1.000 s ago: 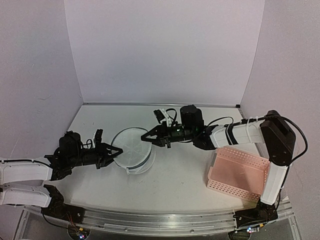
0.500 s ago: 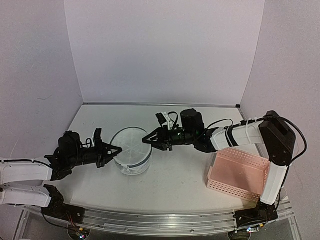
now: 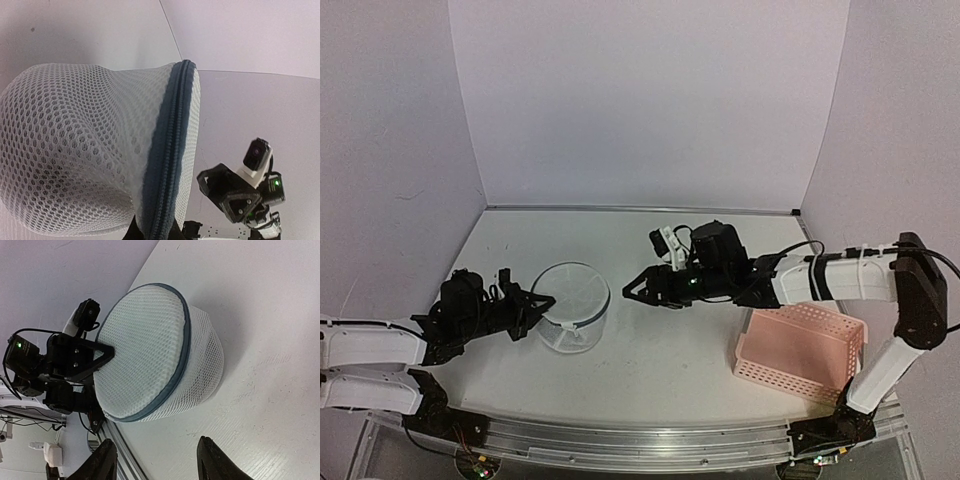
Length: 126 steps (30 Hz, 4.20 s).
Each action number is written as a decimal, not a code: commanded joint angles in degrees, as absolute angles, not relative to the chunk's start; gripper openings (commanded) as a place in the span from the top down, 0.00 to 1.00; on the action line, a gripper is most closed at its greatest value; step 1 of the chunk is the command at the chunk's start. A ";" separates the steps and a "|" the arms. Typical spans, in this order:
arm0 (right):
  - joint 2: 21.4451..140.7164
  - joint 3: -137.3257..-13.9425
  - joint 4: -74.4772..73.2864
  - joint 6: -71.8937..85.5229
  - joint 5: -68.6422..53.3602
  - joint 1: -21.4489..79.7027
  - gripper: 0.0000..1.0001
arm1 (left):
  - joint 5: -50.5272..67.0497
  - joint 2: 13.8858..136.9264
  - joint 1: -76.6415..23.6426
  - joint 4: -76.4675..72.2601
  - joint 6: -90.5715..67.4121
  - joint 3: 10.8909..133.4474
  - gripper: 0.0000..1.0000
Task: Unzip the laundry bag and remove the bra
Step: Place the laundry bag at the center of the board, then pick up the zipper from the laundry bag, then unzip the zipper of the laundry bag.
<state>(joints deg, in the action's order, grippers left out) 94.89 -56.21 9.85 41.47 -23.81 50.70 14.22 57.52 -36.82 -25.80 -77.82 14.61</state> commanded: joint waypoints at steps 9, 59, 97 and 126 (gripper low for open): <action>94.34 -67.45 -4.12 33.31 -2.12 63.73 0.44 | 5.32 58.22 -36.83 -29.32 -89.76 12.81 1.00; 119.86 -91.92 -14.48 30.50 13.96 72.52 0.79 | 6.50 59.78 -36.83 -26.02 -92.64 15.21 1.00; 104.93 -73.06 -13.65 20.85 14.21 70.15 1.00 | 23.12 70.22 -36.74 -25.40 -73.76 22.52 1.00; 87.53 -50.63 -9.07 22.04 19.63 61.14 1.00 | 42.38 97.26 -31.55 2.07 -38.24 58.20 1.00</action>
